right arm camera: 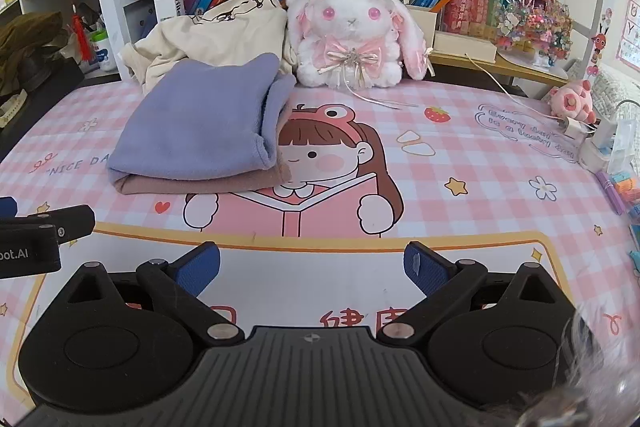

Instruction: Fold clothes

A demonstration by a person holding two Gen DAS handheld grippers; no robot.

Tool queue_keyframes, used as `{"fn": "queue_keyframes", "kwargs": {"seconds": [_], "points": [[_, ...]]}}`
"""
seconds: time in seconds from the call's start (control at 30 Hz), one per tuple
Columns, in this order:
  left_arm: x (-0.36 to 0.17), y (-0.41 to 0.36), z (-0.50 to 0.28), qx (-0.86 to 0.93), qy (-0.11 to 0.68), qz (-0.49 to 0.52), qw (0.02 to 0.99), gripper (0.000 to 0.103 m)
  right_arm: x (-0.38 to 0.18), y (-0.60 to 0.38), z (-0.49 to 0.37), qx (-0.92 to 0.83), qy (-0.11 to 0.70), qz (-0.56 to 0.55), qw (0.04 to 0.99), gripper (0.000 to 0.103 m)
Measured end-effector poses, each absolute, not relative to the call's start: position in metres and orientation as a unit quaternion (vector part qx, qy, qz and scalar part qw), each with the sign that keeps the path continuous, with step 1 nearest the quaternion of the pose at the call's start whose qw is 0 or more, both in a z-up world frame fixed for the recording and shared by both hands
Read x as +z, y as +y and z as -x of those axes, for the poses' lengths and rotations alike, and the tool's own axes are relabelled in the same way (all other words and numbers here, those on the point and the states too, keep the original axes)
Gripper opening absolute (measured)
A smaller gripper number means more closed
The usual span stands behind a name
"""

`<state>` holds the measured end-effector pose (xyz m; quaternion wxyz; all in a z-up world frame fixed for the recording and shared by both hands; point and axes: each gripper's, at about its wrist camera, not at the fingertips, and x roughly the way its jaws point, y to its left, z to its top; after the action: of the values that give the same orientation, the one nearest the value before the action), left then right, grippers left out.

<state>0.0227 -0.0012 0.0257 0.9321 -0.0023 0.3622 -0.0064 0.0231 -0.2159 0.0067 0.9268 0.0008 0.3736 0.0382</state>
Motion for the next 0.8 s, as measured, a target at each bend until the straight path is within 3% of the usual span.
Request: {"fn": "queue_keyframes", "kwargs": {"seconds": [0.8], "points": [[0.0243,-0.0026,-0.0253,-0.012,0.369,-0.003,0.929,0.103,0.0037,-0.2144,-0.025,0.04,0.38,-0.003,0.924,0.1]]}}
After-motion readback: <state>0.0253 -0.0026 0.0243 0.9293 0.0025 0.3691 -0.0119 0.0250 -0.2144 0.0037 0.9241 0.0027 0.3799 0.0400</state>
